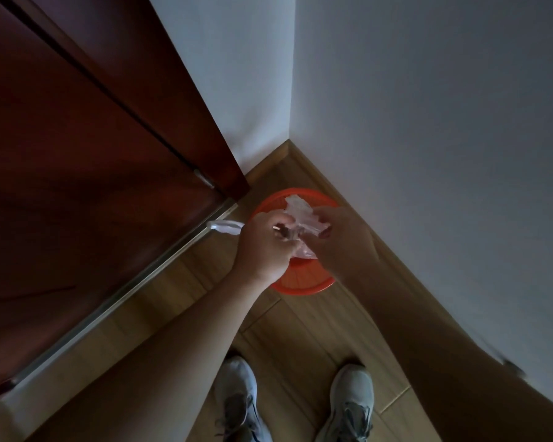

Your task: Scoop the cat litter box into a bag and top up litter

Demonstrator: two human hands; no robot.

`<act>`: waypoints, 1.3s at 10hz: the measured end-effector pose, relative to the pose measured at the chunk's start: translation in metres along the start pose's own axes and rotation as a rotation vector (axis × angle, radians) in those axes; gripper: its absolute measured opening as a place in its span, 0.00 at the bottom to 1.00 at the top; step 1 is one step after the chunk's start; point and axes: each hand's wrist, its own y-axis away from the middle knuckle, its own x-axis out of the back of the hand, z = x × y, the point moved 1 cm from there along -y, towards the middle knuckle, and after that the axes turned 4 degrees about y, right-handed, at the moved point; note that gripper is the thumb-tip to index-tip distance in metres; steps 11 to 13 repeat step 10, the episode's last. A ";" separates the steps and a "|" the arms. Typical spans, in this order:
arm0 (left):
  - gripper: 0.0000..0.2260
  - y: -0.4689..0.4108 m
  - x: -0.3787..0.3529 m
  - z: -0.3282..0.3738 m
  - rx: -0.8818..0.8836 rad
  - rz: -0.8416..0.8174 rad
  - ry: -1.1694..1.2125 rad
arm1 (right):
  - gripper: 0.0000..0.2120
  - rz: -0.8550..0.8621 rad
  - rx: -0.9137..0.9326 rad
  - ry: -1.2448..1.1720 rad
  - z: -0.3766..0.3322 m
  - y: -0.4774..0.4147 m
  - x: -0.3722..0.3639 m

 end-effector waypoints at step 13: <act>0.22 0.097 0.112 0.157 -0.293 -0.170 -0.265 | 0.09 0.074 0.008 0.093 -0.086 0.118 0.131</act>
